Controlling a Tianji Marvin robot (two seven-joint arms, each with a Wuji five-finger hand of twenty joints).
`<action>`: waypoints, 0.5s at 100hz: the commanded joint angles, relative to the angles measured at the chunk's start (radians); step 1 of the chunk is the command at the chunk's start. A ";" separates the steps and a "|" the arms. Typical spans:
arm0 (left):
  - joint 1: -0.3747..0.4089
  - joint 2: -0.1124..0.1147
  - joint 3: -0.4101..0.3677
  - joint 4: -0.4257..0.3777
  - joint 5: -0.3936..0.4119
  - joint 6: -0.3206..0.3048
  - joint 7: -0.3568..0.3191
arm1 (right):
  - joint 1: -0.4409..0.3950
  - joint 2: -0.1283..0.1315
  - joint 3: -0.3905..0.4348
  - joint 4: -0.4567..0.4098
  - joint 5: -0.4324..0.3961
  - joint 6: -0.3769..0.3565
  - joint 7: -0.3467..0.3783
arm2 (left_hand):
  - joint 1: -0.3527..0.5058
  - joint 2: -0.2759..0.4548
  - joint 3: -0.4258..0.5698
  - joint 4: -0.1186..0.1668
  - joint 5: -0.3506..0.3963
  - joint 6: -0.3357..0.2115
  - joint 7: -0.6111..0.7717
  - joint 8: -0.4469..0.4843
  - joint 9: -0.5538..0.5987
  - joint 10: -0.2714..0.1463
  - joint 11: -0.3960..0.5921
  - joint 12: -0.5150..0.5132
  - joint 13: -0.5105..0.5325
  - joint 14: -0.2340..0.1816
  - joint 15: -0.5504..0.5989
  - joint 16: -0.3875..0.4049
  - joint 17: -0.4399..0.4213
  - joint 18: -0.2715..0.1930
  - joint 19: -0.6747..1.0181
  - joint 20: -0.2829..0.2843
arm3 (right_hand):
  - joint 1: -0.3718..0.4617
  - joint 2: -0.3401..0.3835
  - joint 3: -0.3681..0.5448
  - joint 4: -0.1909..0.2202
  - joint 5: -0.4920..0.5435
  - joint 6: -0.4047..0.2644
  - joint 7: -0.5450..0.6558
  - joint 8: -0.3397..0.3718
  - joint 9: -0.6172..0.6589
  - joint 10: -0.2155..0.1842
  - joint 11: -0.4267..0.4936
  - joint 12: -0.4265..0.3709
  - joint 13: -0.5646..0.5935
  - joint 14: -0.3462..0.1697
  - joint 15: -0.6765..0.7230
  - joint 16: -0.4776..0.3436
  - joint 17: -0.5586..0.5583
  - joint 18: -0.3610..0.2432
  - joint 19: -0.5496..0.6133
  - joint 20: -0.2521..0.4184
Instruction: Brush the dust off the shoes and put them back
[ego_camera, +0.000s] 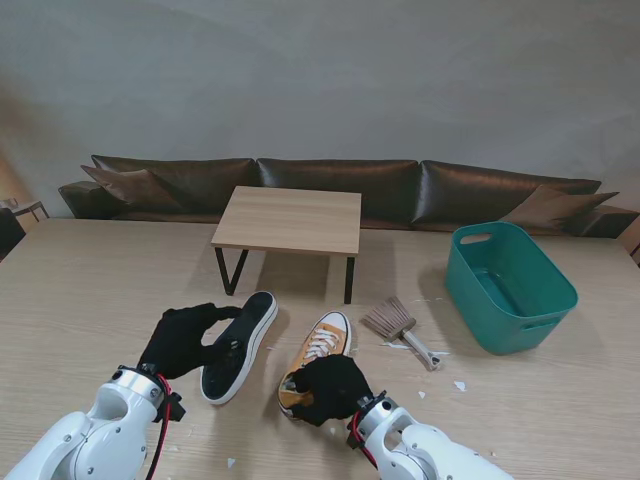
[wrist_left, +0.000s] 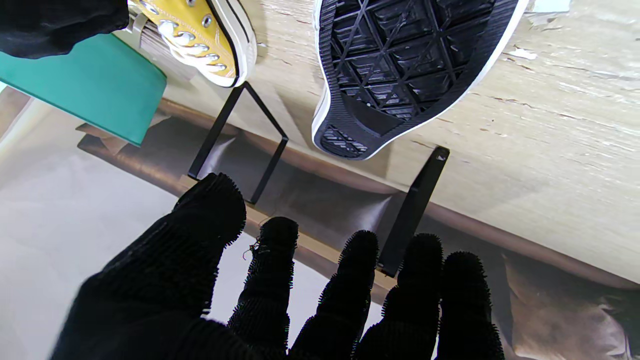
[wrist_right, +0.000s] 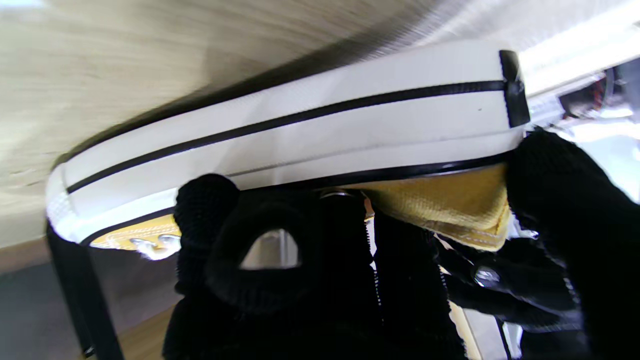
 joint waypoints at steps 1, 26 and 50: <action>0.004 -0.006 -0.002 0.001 -0.004 0.008 -0.015 | -0.012 -0.012 0.010 0.002 0.035 -0.033 0.021 | 0.022 0.031 -0.021 0.034 0.010 0.020 0.002 0.007 -0.001 0.006 -0.004 0.007 0.019 -0.009 -0.007 0.002 -0.011 0.014 -0.032 0.014 | 0.088 0.092 0.174 0.034 0.228 0.117 0.317 0.193 0.044 -0.137 -0.138 -0.037 0.013 -0.044 0.004 0.028 0.078 -0.044 -0.031 0.019; 0.006 -0.007 -0.001 0.016 0.000 0.025 -0.008 | -0.048 -0.040 0.101 -0.029 0.237 -0.172 0.107 | 0.041 0.027 -0.020 0.037 0.014 0.022 0.003 0.012 -0.002 0.005 -0.006 0.003 0.014 -0.008 -0.015 -0.002 -0.011 0.015 -0.043 0.012 | 0.133 0.032 0.210 -0.012 0.252 0.185 0.302 0.206 0.074 -0.101 -0.155 0.008 0.011 -0.029 0.044 0.062 0.122 -0.028 -0.043 0.062; -0.006 0.000 0.021 0.028 0.004 0.034 -0.040 | -0.077 -0.051 0.172 -0.102 0.421 -0.162 0.202 | 0.050 0.015 -0.014 0.039 0.006 0.016 -0.001 0.013 -0.008 0.000 -0.008 -0.001 0.008 -0.012 -0.022 -0.006 -0.013 0.015 -0.053 0.010 | 0.161 0.008 0.216 -0.019 0.264 0.223 0.289 0.217 0.090 -0.075 -0.162 0.027 0.011 -0.010 0.070 0.077 0.138 -0.008 -0.038 0.088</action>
